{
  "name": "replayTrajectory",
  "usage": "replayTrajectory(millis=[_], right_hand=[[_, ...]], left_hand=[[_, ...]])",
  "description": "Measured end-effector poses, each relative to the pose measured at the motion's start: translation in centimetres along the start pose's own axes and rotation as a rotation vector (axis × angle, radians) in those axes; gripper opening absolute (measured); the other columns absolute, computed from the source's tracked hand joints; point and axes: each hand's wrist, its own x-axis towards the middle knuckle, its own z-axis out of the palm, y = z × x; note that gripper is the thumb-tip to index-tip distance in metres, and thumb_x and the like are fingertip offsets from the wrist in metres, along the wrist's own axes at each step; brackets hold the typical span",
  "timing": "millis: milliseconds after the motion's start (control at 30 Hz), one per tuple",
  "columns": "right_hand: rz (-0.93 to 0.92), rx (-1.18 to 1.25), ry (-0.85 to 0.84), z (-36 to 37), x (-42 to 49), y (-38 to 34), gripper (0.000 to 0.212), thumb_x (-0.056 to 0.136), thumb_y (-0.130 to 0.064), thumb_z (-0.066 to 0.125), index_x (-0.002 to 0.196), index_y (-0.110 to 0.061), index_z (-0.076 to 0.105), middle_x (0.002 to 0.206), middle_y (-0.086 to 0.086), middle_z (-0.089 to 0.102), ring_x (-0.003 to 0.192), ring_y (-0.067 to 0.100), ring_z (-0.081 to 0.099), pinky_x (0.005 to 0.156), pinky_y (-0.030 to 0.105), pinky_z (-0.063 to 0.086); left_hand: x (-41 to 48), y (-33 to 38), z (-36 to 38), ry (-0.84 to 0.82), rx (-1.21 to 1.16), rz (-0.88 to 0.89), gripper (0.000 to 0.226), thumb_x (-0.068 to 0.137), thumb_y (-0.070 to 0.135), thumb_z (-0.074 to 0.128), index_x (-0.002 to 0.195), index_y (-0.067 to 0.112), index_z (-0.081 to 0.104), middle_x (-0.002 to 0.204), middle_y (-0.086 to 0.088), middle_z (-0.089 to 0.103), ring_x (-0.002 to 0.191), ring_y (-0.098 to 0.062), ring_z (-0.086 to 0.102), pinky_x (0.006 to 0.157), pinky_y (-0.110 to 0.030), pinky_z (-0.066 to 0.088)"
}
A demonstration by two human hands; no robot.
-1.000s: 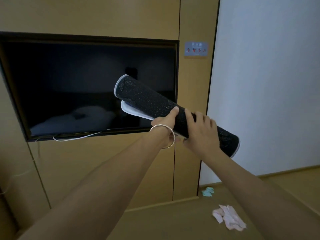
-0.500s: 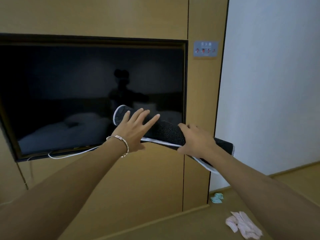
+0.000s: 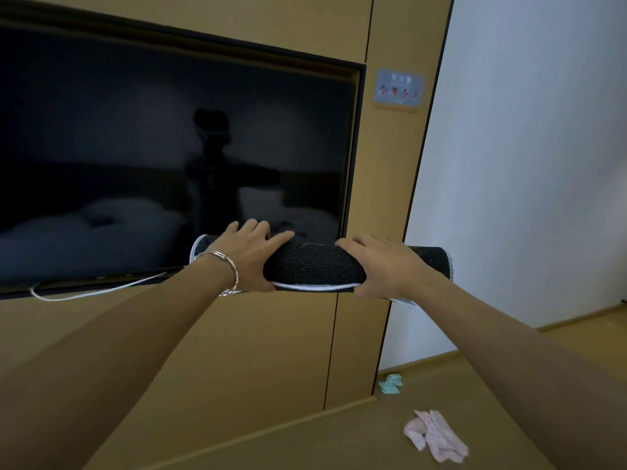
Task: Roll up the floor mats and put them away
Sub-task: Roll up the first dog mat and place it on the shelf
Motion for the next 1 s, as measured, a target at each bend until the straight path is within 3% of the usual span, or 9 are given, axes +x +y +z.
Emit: replayTrajectory(millis=[167, 400, 800, 1000], right_hand=[[-0.032, 0.006, 0.028, 2.2, 0.7, 4.4, 0.085, 0.075, -0.038, 0.069, 0.146, -0.028, 0.023, 0.127, -0.002, 0.045, 0.109, 0.018, 0.049, 0.094, 0.036, 0.043], [-0.005, 0.022, 0.054, 4.8, 0.3, 16.5, 0.085, 0.071, -0.039, 0.069, 0.144, -0.029, 0.025, 0.126, -0.007, 0.048, 0.109, 0.015, 0.048, 0.093, 0.032, 0.04], [0.026, 0.018, -0.04, 12.0, 1.8, 29.7, 0.095, 0.072, -0.046, 0.068, 0.149, -0.027, 0.017, 0.139, -0.005, 0.04, 0.122, 0.016, 0.042, 0.104, 0.031, 0.03], [0.004, 0.038, -0.091, 14.8, 5.0, 32.9, 0.087, 0.075, -0.046, 0.069, 0.146, -0.028, 0.022, 0.134, -0.006, 0.045, 0.116, 0.016, 0.045, 0.094, 0.03, 0.035]], left_hand=[[4.1, 2.3, 0.7, -0.023, -0.078, -0.001, 0.082, 0.06, 0.055, 0.067, 0.129, 0.023, 0.035, 0.118, 0.002, 0.041, 0.109, -0.018, 0.039, 0.088, -0.032, 0.046], [14.0, 8.9, -0.2, -0.061, -0.118, 0.023, 0.067, 0.067, 0.047, 0.066, 0.121, 0.022, 0.035, 0.116, 0.006, 0.049, 0.102, -0.016, 0.048, 0.069, -0.03, 0.042], [24.7, 15.6, 4.0, -0.116, -0.128, 0.004, 0.062, 0.071, 0.044, 0.065, 0.121, 0.02, 0.036, 0.113, 0.002, 0.048, 0.103, -0.019, 0.047, 0.07, -0.032, 0.044], [29.0, 15.8, 7.5, -0.192, -0.148, 0.006, 0.066, 0.068, 0.051, 0.067, 0.118, 0.024, 0.036, 0.108, 0.005, 0.051, 0.096, -0.016, 0.05, 0.067, -0.031, 0.041]])
